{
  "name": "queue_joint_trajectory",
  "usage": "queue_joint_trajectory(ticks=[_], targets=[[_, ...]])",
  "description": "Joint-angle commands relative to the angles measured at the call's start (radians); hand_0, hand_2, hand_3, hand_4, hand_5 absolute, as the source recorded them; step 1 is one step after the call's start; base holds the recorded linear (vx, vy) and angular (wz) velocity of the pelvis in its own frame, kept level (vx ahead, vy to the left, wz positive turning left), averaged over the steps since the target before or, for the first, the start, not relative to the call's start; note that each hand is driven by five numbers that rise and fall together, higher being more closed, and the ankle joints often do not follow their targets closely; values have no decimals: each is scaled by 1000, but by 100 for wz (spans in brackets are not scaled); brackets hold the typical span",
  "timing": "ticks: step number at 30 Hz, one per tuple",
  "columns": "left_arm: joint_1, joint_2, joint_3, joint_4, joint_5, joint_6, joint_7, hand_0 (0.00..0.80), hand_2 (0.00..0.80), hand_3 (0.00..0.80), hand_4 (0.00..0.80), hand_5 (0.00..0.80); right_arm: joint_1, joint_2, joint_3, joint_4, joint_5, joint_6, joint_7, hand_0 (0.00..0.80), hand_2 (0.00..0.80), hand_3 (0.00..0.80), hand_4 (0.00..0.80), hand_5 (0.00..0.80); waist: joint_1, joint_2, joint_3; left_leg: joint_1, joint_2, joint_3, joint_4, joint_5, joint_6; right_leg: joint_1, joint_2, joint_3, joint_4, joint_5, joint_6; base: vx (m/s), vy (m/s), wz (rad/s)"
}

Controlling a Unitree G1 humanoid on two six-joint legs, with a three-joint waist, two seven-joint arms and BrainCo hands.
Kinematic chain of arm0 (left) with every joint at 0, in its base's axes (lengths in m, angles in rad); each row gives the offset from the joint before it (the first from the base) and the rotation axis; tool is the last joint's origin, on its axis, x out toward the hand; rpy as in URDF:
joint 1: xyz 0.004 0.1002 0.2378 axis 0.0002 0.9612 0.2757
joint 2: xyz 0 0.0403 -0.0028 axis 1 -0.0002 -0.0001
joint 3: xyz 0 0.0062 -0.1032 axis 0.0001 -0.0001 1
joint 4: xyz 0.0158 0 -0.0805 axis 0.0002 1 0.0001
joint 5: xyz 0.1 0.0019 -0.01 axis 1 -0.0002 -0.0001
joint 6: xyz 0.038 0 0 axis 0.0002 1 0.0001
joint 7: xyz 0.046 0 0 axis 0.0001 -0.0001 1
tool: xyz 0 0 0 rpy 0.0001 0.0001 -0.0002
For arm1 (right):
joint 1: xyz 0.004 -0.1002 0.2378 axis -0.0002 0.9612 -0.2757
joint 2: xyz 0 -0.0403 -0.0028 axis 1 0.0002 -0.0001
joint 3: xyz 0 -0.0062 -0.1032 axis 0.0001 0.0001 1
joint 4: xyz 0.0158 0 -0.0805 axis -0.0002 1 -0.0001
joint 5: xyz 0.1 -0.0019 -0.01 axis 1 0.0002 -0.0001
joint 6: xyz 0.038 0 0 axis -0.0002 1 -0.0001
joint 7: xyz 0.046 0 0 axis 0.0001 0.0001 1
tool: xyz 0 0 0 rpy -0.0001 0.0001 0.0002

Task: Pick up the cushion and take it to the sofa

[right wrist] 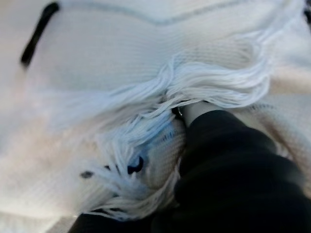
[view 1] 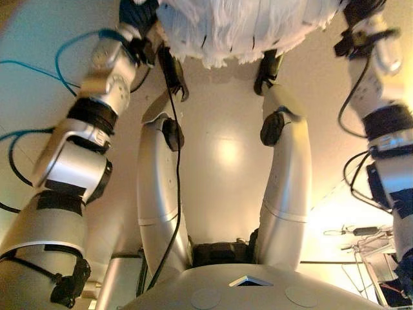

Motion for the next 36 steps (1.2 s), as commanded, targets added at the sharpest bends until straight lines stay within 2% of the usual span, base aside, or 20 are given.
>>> queue_joint_trajectory(ticks=[1, 2, 3, 7, 9, 11, 12, 16, 18, 20, 23, 25, 26, 30, 36], targets=[[63, -130, -34, -242, 46, -59, -162, 800, 800, 800, 800, 800, 53, 60, 48, -234, -99, -83, 48, 800, 800, 800, 800, 800, -12, 44, -8, 157, 11, -83, -221, 105, -92, 213, 22, 19, -134, 30, 60, 75, -75, -4], [136, -138, -24, -282, 22, -47, -173, 800, 800, 800, 800, 800, 129, 63, 33, -276, -108, -85, 44, 800, 800, 800, 800, 800, -11, 32, -8, 260, 18, -71, -253, 110, -94, 311, 17, 3, -173, 40, 62, 80, -73, -3], [167, -143, -18, -301, 13, -43, -179, 800, 800, 800, 800, 800, 163, 67, 27, -292, -119, -90, 41, 800, 800, 800, 800, 800, -10, 27, -8, 296, 20, -66, -266, 112, -94, 346, 14, -3, -186, 43, 63, -2, -87, -2], [361, -150, 25, -439, -2, 0, -214, 800, 800, 800, 800, 800, 399, 122, -47, -389, -176, -131, 37, 800, 800, 800, 800, 800, 3, -11, -9, 596, 20, -21, -410, 120, -85, 639, 0, -80, -312, 51, 79, 35, -101, 3], [481, -151, 48, -518, 23, 15, -214, 800, 800, 800, 800, 800, 522, 144, -96, -444, -189, -123, 64, 800, 800, 800, 800, 800, 17, -32, -54, 734, 12, 4, -494, 119, -78, 781, 6, -121, -380, 48, 85, 135, -86, 5], [561, -159, 71, -578, 28, 24, -199, 800, 800, 800, 800, 800, 599, 149, -119, -494, -248, -116, 54, 800, 800, 800, 800, 800, 33, -46, -101, 827, 2, 1, -543, 114, -67, 872, 11, -140, -419, 39, 83, 92, -43, 2], [586, -160, 86, -605, 26, 21, -187, 800, 800, 800, 800, 800, 621, 150, -128, -530, -286, -107, 49, 800, 800, 800, 800, 800, 40, -49, -123, 853, -1, -2, -567, 132, -55, 897, 15, -146, -435, 51, 76, 45, -11, -3], [691, -143, 143, -699, 18, 25, -197, 800, 800, 800, 800, 800, 727, 155, -142, -693, -372, -87, 39, 800, 800, 800, 800, 800, 52, -55, -201, 995, -14, -14, -614, 111, -34, 1029, 16, -151, -461, 30, 68, 115, 13, 1], [766, -142, 176, -763, 44, 29, -197, 800, 800, 800, 800, 800, 788, 168, -156, -773, -375, -50, 35, 800, 800, 800, 800, 800, 56, -47, -255, 1091, -17, -4, -643, 100, -28, 1126, 13, -165, -498, 29, 67, 242, 61, 10], [845, -137, 196, -823, 67, 1, -199, 800, 800, 800, 800, 800, 851, 188, -168, -833, -387, -49, 40, 800, 800, 800, 800, 800, 59, -39, -310, 1180, -19, 7, -682, 91, -23, 1216, 14, -170, -548, 34, 66, 290, 74, 13], [951, -120, 224, -912, 88, -45, -184, 800, 800, 800, 800, 800, 945, 186, -188, -936, -402, -40, 51, 800, 800, 800, 800, 800, 51, -36, -387, 1303, -17, 16, -750, 87, -14, 1318, 39, -147, -604, 30, 67, 242, 39, 9], [977, -105, 238, -963, 84, -66, -187, 800, 800, 800, 800, 800, 970, 169, -200, -991, -387, -45, 45, 800, 800, 800, 800, 800, 44, -40, -407, 1346, -21, 10, -781, 89, -11, 1355, 62, -124, -627, 27, 65, 76, -16, 17], [985, -99, 242, -991, 68, -83, -189, 800, 800, 800, 800, 800, 972, 161, -205, -1016, -381, -60, 46, 800, 800, 800, 800, 800, 46, -44, -417, 1371, -20, 11, -799, 91, -10, 1379, 66, -129, -637, 26, 64, 35, -44, 27], [975, -106, 237, -1041, 28, -133, -123, 800, 800, 800, 800, 800, 941, 130, -198, -1074, -414, -77, -10, 800, 800, 800, 800, 800, 55, -56, -456, 1423, -13, 6, -817, 78, -20, 1459, 87, -160, -692, 19, 48, -14, -101, 17], [950, -113, 204, -1082, 35, -116, -91, 800, 800, 800, 800, 800, 903, 79, -204, -1097, -437, -66, -106, 800, 800, 800, 800, 800, 56, -66, -471, 1419, 17, -14, -817, 101, -56, 1519, 125, -177, -761, 15, 16, -118, -159, 10]])
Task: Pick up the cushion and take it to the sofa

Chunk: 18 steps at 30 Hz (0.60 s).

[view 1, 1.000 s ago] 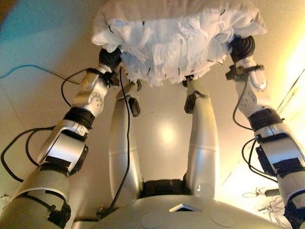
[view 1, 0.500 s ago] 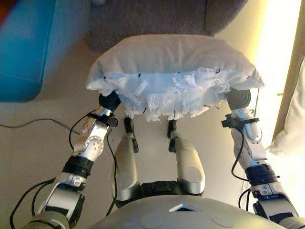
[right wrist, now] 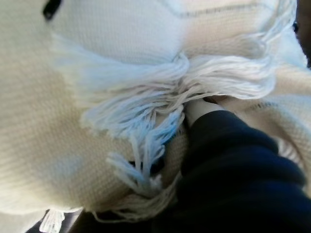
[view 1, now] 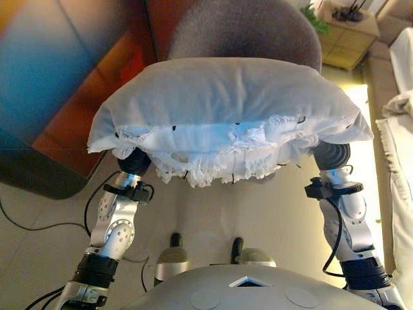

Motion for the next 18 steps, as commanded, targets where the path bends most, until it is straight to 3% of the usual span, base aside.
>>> queue_joint_trajectory(ticks=[1, 8, 11, 13, 15, 18], targets=[[-116, -31, -98, -153, 2, -55, -23, 800, 800, 800, 800, 800, -112, -45, 55, -118, -50, -76, -28, 800, 800, 800, 800, 800, -4, 20, -37, -10, 28, 35, 1, -45, 26, 20, 26, -11, 42, -79, -18, -174, -191, 8], [-156, -34, -87, -166, -5, -117, 22, 800, 800, 800, 800, 800, -143, -57, 46, -123, -95, -108, -80, 800, 800, 800, 800, 800, -16, 8, 2, -30, 91, 43, 3, 20, -7, 6, 66, 34, 43, -81, -65, -148, -182, 3], [-132, -39, -75, -174, 5, -142, 43, 800, 800, 800, 800, 800, -139, -65, 47, -130, -74, -110, -55, 800, 800, 800, 800, 800, -9, -2, 15, -53, 95, 17, 95, 37, -6, 3, 70, 57, 46, -72, -76, -66, -154, -19], [-117, -47, -64, -180, 11, -140, 64, 800, 800, 800, 800, 800, -152, -71, 59, -127, -67, -108, -56, 800, 800, 800, 800, 800, 5, -9, 31, -106, 69, -22, 223, 24, 8, 6, 73, 79, 54, -73, -84, -38, -155, -32], [-113, -50, -51, -178, 33, -162, 58, 800, 800, 800, 800, 800, -182, -65, 84, -115, -78, -117, -63, 800, 800, 800, 800, 800, 24, -4, 46, -137, 15, -49, 291, -27, 35, 2, 77, 91, 74, -85, -87, -21, -111, -52], [-118, -48, -46, -184, 37, -172, 57, 800, 800, 800, 800, 800, -219, -46, 124, -94, -138, -131, -121, 800, 800, 800, 800, 800, 43, 17, 66, -153, -34, -43, 281, -51, 51, 5, 100, 104, 101, -105, -91, 64, -47, -48]])
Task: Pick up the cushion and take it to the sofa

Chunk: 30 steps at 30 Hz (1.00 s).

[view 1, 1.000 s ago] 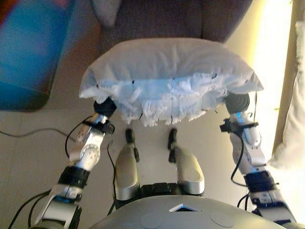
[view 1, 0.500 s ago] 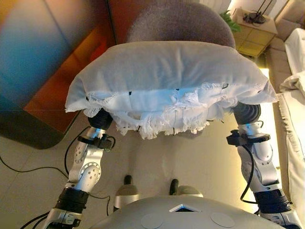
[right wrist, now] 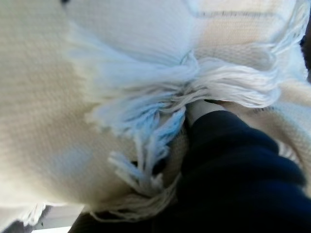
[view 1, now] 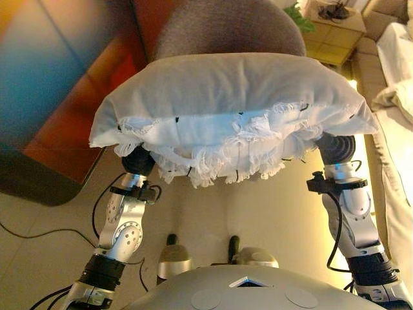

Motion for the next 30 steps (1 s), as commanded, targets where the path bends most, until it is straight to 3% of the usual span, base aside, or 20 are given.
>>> queue_joint_trajectory(ticks=[1, 6, 11, 15, 17, 18, 19, 21, 22, 23, 26, 27, 28, 30], targets=[[-125, -20, -1, -167, 42, -86, -43, 800, 800, 800, 800, 800, -158, 14, 97, -82, -92, -112, -20, 800, 800, 800, 800, 800, 22, -35, -1, -130, -103, -18, 100, 42, 28, 54, 44, -13, 60, -104, -40, 160, -8, -20], [-139, -29, -33, -153, 48, -93, -16, 800, 800, 800, 800, 800, -160, 14, 122, -95, -122, -76, -41, 800, 800, 800, 800, 800, 43, -2, 3, -187, -156, -34, -25, 140, 21, 84, 113, 28, 126, -171, -55, 270, 29, 4], [-110, -31, -38, -155, 46, -95, -11, 800, 800, 800, 800, 800, -131, 21, 123, -99, -111, -70, -23, 800, 800, 800, 800, 800, 65, 11, 11, -220, -128, -94, -156, 214, -1, 110, 162, 69, 221, -257, -77, 460, 54, -7], [-103, -27, -39, -148, 32, -119, 10, 800, 800, 800, 800, 800, -115, 7, 112, -117, -90, -75, 24, 800, 800, 800, 800, 800, 70, 14, 23, -267, -102, -140, -156, 221, -15, 113, 156, 79, 317, -333, -75, 583, 142, 14], [-117, -30, -40, -135, 35, -131, -2, 800, 800, 800, 800, 800, -129, -4, 115, -117, -73, -76, 20, 800, 800, 800, 800, 800, 76, 13, 28, -274, -88, -134, -155, 236, -16, 123, 139, 68, 361, -380, -68, 693, 230, -57], [-125, -27, -49, -129, 38, -145, -10, 800, 800, 800, 800, 800, -146, -9, 124, -112, -77, -80, -1, 800, 800, 800, 800, 800, 79, 4, 26, -268, -88, -116, -141, 167, 2, 117, 113, 51, 392, -383, -53, 779, 336, -55], [-134, -20, -45, -135, 40, -140, -11, 800, 800, 800, 800, 800, -155, -7, 124, -103, -80, -89, -10, 800, 800, 800, 800, 800, 76, 3, 18, -270, -85, -67, -99, 161, 7, 120, 80, 29, 428, -368, -30, 653, 299, -17], [-137, -16, -36, -142, 46, -119, 4, 800, 800, 800, 800, 800, -154, -3, 114, -93, -57, -94, -4, 800, 800, 800, 800, 800, 78, -9, 14, -280, -104, -60, -32, 147, 24, 131, 40, 21, 477, -336, -8, 770, 289, 3], [-136, -13, -22, -142, 52, -103, -2, 800, 800, 800, 800, 800, -143, 12, 99, -95, -45, -83, 15, 800, 800, 800, 800, 800, 87, -32, -2, -282, -145, -69, 47, 101, 57, 157, 1, 6, 537, -284, 24, 963, 301, 18], [-126, -10, -9, -145, 63, -96, -16, 800, 800, 800, 800, 800, -134, 25, 95, -96, -55, -81, 22, 800, 800, 800, 800, 800, 96, -43, -20, -278, -162, -63, 69, 72, 76, 164, -13, -4, 567, -221, 47, 934, 264, 25], [-109, -8, 6, -155, 46, -51, -26, 800, 800, 800, 800, 800, -119, 61, 111, -104, -97, -78, -1, 800, 800, 800, 800, 800, 104, -74, -57, -250, -207, -53, 76, 40, 116, 149, -7, 26, 609, -51, 82, 627, 155, 6], [-120, -10, 5, -139, 47, -53, -42, 800, 800, 800, 800, 800, -117, 67, 121, -101, -114, -82, -10, 800, 800, 800, 800, 800, 100, -75, -64, -236, -215, -57, 64, 38, 118, 135, 13, 34, 584, -64, 81, 545, 153, 2], [-131, -6, 9, -131, 44, -55, -61, 800, 800, 800, 800, 800, -117, 73, 124, -99, -128, -82, -12, 800, 800, 800, 800, 800, 96, -74, -70, -217, -221, -44, 50, 39, 116, 107, 18, 11, 527, -59, 83, 465, 135, 9], [-136, 0, 24, -140, 50, -47, -65, 800, 800, 800, 800, 800, -124, 71, 106, -88, -113, -71, -4, 800, 800, 800, 800, 800, 93, -68, -73, -183, -219, -13, 26, 36, 111, 71, -11, -64, 424, -59, 80, 375, 107, 6]])
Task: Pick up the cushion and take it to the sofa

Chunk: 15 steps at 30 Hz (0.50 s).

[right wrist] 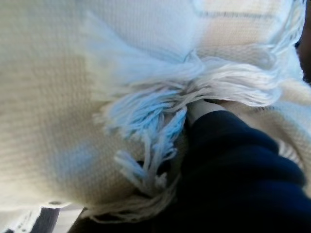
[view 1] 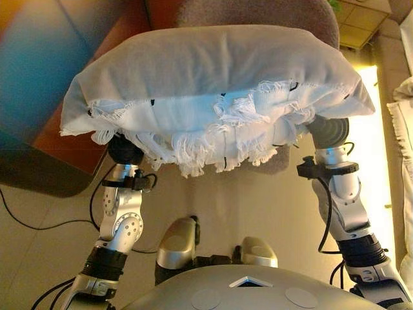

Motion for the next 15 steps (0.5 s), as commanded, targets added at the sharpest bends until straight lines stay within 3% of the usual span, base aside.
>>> queue_joint_trajectory(ticks=[1, 2, 4, 5, 8, 9, 10, 12, 15], targets=[[-85, -7, -56, -142, 54, -20, -104, 800, 800, 800, 800, 800, -44, -5, 29, -91, -29, -65, 57, 800, 800, 800, 800, 800, -3, 38, -117, -8, 12, -2, -256, 174, -11, 90, 106, -143, -176, 292, -22, 212, 50, -9], [-85, -7, -56, -142, 54, -20, -103, 800, 800, 800, 800, 800, -44, -5, 29, -91, -28, -65, 57, 800, 800, 800, 800, 800, -4, 38, -116, -6, 12, -2, -256, 174, -11, 92, 105, -143, -177, 291, -22, 259, 29, -12], [-101, -5, -67, -140, 54, -19, -74, 800, 800, 800, 800, 800, -25, -23, 2, -90, -2, -94, 86, 800, 800, 800, 800, 800, -43, 57, -102, 60, 28, -18, -267, 153, -26, 18, 116, -153, -341, 259, -74, 339, 18, -22], [-106, -7, -74, -141, 60, -21, -71, 800, 800, 800, 800, 800, -22, -29, 0, -94, -2, -99, 83, 800, 800, 800, 800, 800, -54, 56, -101, 77, 28, -23, -268, 144, -28, 1, 109, -137, -397, 280, -72, 320, -19, -16], [-123, -22, -102, -136, 86, -33, -88, 800, 800, 800, 800, 800, -43, -45, 9, -72, -14, -128, 44, 800, 800, 800, 800, 800, -93, 48, -87, 136, 21, -46, -263, 70, -28, -104, 54, -33, -542, 450, -22, 372, -109, 33], [-125, -23, -105, -135, 92, -34, -90, 800, 800, 800, 800, 800, -52, -47, 12, -66, -15, -129, 33, 800, 800, 800, 800, 800, -97, 48, -81, 151, 20, -60, -257, 46, -26, -121, 43, -11, -565, 488, -12, 429, -182, 46], [-127, -19, -111, -132, 102, -37, -85, 800, 800, 800, 800, 800, -63, -45, 17, -63, -17, -126, 18, 800, 800, 800, 800, 800, -105, 48, -75, 168, 20, -88, -243, 12, -19, -163, 24, 39, -602, 530, -1, 460, -210, 31], [-124, -12, -109, -124, 94, -28, -76, 800, 800, 800, 800, 800, -69, -39, 14, -66, -4, -110, 18, 800, 800, 800, 800, 800, -113, 55, -65, 191, 33, -108, -206, -34, -9, -205, 7, 77, -602, 537, 6, 506, -229, 20], [-111, -4, -86, -122, 76, -13, -97, 800, 800, 800, 800, 800, -59, -32, 8, -95, -6, -89, 33, 800, 800, 800, 800, 800, -120, 60, -55, 217, 47, -126, -162, -87, 5, -228, -22, 84, -602, 553, 12, 485, -232, 28]])
